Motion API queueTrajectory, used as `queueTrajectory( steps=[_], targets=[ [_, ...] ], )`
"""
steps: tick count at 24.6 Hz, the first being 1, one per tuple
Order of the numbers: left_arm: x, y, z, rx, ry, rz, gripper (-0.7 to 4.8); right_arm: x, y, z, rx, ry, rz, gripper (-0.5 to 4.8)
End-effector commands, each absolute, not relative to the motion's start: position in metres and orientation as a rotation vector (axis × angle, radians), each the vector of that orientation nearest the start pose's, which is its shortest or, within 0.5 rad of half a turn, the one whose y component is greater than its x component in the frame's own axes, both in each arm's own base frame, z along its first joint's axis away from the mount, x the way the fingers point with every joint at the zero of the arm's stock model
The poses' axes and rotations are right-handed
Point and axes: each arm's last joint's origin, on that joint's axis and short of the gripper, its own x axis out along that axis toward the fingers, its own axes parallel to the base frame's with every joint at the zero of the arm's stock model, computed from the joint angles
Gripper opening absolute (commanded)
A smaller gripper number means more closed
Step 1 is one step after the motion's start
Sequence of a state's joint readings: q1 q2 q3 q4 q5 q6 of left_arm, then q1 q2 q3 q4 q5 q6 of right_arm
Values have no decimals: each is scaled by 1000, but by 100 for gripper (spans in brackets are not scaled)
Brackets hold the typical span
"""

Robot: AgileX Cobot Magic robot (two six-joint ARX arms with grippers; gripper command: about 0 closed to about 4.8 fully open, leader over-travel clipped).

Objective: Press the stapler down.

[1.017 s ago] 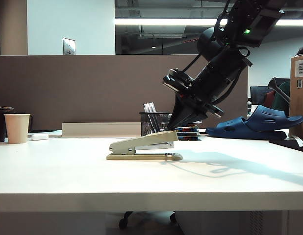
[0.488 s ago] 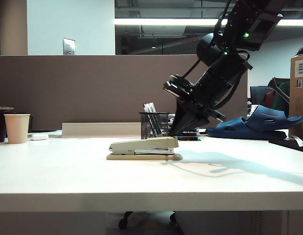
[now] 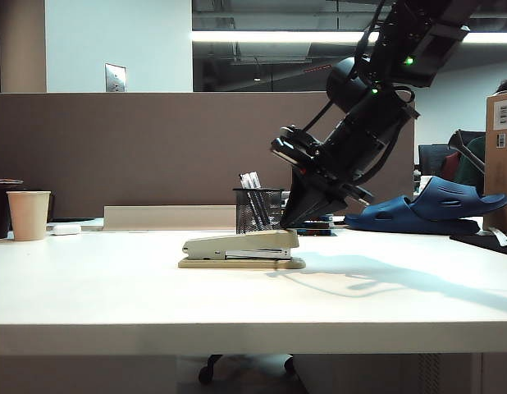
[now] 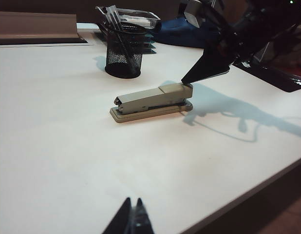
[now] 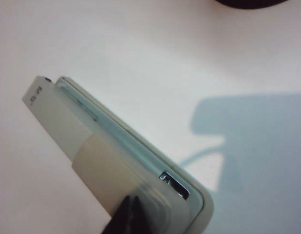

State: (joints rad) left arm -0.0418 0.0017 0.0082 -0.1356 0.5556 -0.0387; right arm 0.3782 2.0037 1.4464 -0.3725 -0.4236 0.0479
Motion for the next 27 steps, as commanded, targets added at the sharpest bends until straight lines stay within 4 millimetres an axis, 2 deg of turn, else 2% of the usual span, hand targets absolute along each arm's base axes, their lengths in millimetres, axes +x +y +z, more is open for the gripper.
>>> queueTrajectory(
  steps=[1, 10, 14, 27],
  targets=[
    [91, -19, 154, -68, 141, -592, -5, 387, 166, 177, 22, 1057, 677, -9],
    [91, -19, 154, -68, 141, -592, -5, 386, 166, 175, 23, 1071, 676, -9],
    [91, -19, 154, -68, 141, -592, -5, 386, 166, 166, 25, 1111, 673, -9],
    [91, -19, 154, -68, 141, -592, -5, 386, 166, 166, 26, 1114, 675, -9]
  ],
)
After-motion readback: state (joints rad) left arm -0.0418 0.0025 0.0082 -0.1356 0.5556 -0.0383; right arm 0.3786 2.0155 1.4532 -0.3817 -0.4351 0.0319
